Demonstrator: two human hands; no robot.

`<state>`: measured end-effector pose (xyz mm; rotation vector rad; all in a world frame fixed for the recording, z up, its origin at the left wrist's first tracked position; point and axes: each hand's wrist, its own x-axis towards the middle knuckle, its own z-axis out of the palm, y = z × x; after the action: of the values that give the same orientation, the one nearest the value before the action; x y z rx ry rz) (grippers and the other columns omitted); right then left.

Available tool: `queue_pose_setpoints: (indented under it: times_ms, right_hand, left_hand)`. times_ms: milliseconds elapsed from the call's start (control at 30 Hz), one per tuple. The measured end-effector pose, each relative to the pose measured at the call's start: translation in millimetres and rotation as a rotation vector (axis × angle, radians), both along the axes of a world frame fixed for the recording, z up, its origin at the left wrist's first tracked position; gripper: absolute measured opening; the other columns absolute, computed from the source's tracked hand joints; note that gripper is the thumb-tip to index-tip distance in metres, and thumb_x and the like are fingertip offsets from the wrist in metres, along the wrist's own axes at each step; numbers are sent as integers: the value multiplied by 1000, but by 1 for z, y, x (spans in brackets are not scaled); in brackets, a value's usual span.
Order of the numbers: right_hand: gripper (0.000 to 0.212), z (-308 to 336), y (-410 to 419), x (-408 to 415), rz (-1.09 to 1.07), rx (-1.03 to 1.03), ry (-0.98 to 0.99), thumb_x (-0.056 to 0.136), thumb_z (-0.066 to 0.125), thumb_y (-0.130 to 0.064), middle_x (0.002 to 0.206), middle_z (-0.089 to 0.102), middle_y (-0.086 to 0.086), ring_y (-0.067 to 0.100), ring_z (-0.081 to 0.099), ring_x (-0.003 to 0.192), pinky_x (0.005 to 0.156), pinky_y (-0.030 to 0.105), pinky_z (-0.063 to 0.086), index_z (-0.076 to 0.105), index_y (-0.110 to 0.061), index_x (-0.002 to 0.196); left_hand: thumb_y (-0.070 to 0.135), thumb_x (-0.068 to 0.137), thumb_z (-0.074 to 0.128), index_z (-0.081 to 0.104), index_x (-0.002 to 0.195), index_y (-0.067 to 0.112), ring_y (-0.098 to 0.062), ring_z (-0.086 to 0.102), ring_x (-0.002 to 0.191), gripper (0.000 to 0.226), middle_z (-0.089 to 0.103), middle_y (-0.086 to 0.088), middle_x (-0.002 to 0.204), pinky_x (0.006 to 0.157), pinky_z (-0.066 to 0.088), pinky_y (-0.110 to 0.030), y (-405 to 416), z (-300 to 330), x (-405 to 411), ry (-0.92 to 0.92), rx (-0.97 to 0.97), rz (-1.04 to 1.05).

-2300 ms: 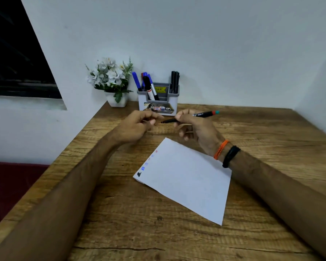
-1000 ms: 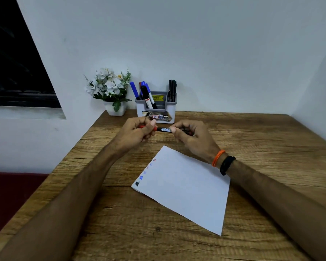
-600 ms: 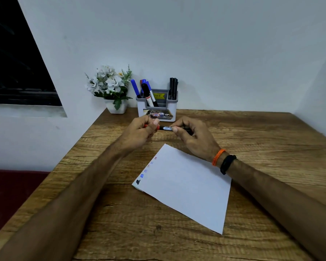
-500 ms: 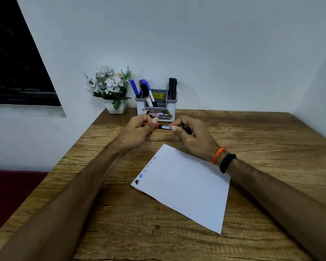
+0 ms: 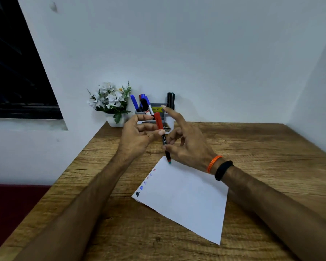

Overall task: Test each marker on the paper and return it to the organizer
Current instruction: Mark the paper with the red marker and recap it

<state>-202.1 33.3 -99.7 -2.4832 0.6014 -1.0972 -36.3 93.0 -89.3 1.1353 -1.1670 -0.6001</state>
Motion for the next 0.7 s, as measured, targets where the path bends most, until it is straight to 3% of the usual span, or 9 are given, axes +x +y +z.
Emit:
queue_pose_setpoints:
  times_ms: [200, 300, 433, 533, 700]
  right_hand:
    - [95, 1, 0, 2, 0, -45, 12, 77, 81, -23, 75, 71, -10, 3, 68, 70, 60, 8, 46, 25, -35, 152]
    - [93, 3, -2, 2, -14, -23, -13, 76, 81, -22, 72, 71, -9, 3, 67, 66, 61, 11, 48, 25, -39, 150]
    - [92, 13, -11, 8, -51, 5, -15, 77, 82, -23, 74, 70, -8, 5, 67, 64, 66, 24, 59, 26, -39, 149]
    - [92, 24, -21, 20, -82, 26, -42, 77, 83, -22, 74, 72, -6, 6, 68, 66, 72, 32, 62, 25, -44, 146]
    - [91, 44, -43, 52, -107, 11, -101, 75, 83, -20, 71, 71, -4, 12, 68, 63, 70, 40, 61, 28, -43, 145]
  left_hand:
    - [6, 67, 82, 52, 115, 8, -8, 72, 74, 57, 73, 3, 75, 65, 55, -19, 2, 2, -1, -44, 2, -5]
    - [21, 63, 81, 52, 115, 9, -10, 72, 81, 60, 74, 2, 85, 71, 58, -26, 1, -2, 10, -79, 70, -23]
    - [43, 80, 70, 55, 122, 16, -13, 61, 105, 52, 65, 1, 117, 93, 50, -34, -5, -23, 34, -576, 339, 251]
    - [53, 88, 57, 54, 127, 17, -20, 53, 118, 54, 59, -4, 130, 101, 43, -38, -12, -42, 48, -895, 466, 322]
    - [59, 92, 40, 50, 133, 21, -20, 38, 134, 57, 46, -1, 144, 110, 25, -46, -19, -57, 56, -1049, 518, 324]
